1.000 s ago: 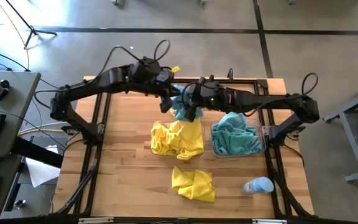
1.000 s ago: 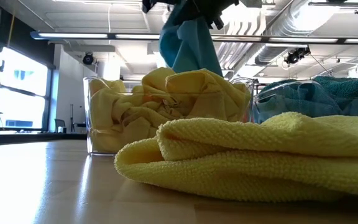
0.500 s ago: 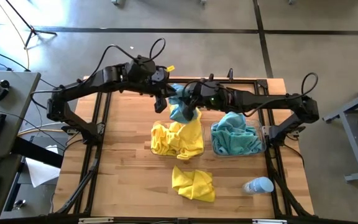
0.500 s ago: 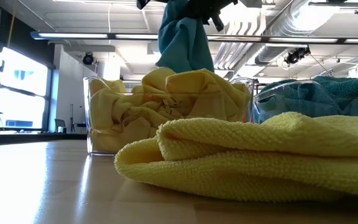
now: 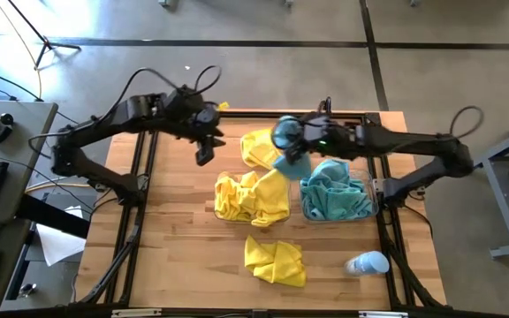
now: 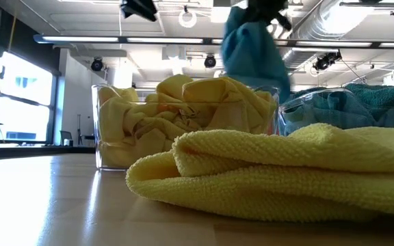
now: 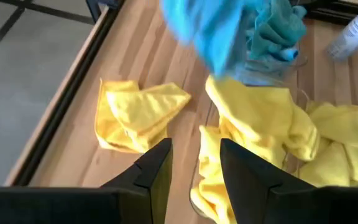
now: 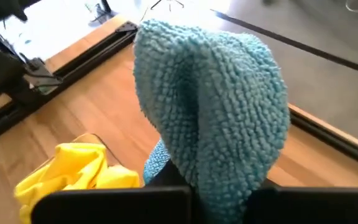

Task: Sort microfiber towel by color & place in baskets
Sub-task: Put the blue microfiber cloth into the right transparent bin

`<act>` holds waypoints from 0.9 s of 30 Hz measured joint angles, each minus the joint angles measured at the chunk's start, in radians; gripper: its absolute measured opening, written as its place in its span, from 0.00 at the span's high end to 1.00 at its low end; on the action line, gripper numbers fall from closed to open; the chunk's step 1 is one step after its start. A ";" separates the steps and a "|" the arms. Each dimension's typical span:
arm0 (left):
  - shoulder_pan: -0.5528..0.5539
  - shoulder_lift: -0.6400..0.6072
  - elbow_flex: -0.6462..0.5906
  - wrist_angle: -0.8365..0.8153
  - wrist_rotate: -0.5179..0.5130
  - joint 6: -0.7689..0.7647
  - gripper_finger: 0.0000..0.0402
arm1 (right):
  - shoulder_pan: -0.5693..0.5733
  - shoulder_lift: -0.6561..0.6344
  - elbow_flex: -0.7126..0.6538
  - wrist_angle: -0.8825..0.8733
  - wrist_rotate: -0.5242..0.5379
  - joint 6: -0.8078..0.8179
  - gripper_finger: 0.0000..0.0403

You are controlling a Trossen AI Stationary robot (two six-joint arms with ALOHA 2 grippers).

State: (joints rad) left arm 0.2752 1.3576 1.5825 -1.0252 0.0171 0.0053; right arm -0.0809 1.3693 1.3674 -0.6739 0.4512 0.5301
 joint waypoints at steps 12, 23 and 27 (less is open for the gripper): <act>0.000 -0.383 -0.514 0.163 0.005 -0.208 0.70 | 0.190 -0.222 0.001 -0.630 0.046 0.407 1.00; -0.002 -0.496 -0.669 0.196 0.006 -0.332 0.70 | 0.365 -0.150 -0.158 -0.660 0.120 0.587 1.00; -0.004 -0.497 -0.672 0.204 0.006 -0.344 0.70 | 0.415 -0.125 -0.268 -0.490 0.053 0.596 1.00</act>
State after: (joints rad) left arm 0.2711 0.8608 0.9108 -0.8214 0.0231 -0.3386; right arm 0.3337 1.2442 1.0994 -1.1640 0.5047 1.1258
